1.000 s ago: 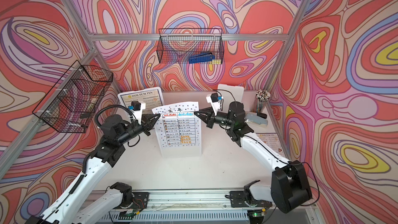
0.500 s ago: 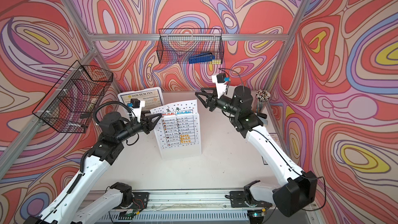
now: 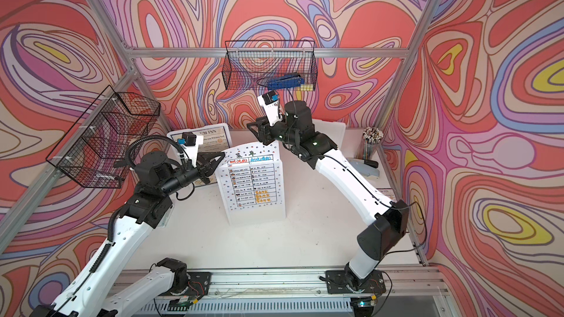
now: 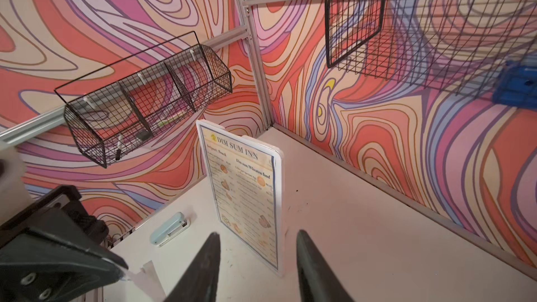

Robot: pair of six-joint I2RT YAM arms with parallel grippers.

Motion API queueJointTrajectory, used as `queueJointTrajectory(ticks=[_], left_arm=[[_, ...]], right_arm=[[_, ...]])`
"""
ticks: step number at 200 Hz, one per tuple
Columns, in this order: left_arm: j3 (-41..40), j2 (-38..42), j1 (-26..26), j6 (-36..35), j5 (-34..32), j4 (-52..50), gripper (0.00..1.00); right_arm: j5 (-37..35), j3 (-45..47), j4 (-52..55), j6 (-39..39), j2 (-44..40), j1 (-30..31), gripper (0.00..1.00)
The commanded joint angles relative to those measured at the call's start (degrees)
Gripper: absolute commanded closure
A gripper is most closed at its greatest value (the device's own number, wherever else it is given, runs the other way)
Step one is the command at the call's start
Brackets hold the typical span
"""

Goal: Insert the menus into the narrow rack
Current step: Insert the menu into the narrow rack.

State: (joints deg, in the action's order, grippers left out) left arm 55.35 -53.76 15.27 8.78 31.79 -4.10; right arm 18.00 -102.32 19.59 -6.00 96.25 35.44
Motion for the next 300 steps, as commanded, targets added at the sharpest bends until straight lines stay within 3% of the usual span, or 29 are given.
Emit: queueJointTrajectory(ticks=[1, 34, 87, 152, 169, 199, 228, 251, 271, 300], left_arm=[[0.55, -0.23, -0.16, -0.60, 1.55, -1.79, 1.00], [-0.32, 0.36, -0.17, -0.94, 2.67, -1.52, 1.00], [-2.40, 1.27, -0.15, -0.21, 4.06, -0.74, 1.00], [-6.88, 7.20, -0.15, 0.54, -0.59, 0.19, 1.00], [-5.94, 7.16, -0.19, 0.63, -1.76, -0.45, 1.00], [-1.65, 4.11, -0.15, 0.76, -3.43, -2.72, 1.00], [0.25, 2.35, -0.15, 0.83, -2.14, -3.47, 1.00], [-0.56, 2.34, -0.22, 0.46, -2.09, -3.03, 1.00], [-0.93, 2.42, -0.15, 0.44, -1.43, -2.86, 1.00], [-0.69, 2.34, -0.15, 0.24, -0.83, -3.15, 1.00]], right_arm=[[-8.04, -3.08, 7.26, 3.07, 1.71, 2.99, 0.57], [-14.80, -2.62, 9.79, 4.12, 2.38, 5.76, 0.57], [-18.35, 5.31, 7.42, 3.69, -2.43, 7.82, 0.58], [-22.64, 4.67, 5.92, 5.08, -3.70, 8.41, 0.57], [-22.77, 4.64, 4.88, 5.96, -5.34, 8.33, 0.54], [-19.84, 10.48, 0.14, 8.48, -14.26, 8.22, 0.36], [-12.58, 22.98, -6.92, 8.38, -26.11, 4.84, 0.27], [4.60, 31.76, -12.01, 4.70, -31.78, -3.66, 0.26], [15.06, 35.85, -16.36, 1.11, -31.86, -10.84, 0.26], [25.59, 36.71, -21.68, -2.79, -26.80, -15.82, 0.28]])
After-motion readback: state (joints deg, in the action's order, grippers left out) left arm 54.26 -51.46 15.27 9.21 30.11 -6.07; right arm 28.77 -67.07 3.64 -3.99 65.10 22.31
